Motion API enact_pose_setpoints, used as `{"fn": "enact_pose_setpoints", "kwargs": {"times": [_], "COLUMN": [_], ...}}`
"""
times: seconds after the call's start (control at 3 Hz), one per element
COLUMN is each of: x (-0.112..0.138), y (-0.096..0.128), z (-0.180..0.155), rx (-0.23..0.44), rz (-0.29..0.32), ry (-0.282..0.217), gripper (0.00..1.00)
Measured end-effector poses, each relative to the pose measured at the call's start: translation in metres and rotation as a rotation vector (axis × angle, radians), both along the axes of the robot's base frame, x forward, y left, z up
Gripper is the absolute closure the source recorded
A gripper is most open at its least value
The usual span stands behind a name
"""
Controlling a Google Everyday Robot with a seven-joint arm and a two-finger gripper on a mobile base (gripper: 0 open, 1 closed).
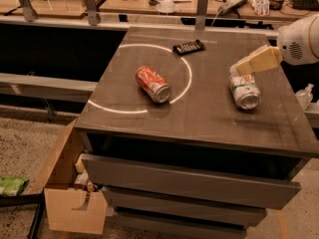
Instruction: Pick rxbar chocolate
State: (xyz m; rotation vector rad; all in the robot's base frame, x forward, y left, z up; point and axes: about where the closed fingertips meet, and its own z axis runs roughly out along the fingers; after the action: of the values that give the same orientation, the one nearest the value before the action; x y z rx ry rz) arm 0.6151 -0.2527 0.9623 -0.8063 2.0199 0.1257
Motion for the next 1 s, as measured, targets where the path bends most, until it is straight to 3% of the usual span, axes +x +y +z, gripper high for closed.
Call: {"fn": "enact_pose_setpoints", "kwargs": {"times": [0.33,0.67,1.0], "x": [0.041,0.093,0.132], "y": [-0.007,-0.003,0.003], "z": [-0.014,-0.035,-0.052], "rx": [0.016,0.053,0.091], "rz": [-0.091,-0.115,-0.091], "ry": [-0.021,-0.033,-0.042], "gripper": [0.00,0.00,0.00]}}
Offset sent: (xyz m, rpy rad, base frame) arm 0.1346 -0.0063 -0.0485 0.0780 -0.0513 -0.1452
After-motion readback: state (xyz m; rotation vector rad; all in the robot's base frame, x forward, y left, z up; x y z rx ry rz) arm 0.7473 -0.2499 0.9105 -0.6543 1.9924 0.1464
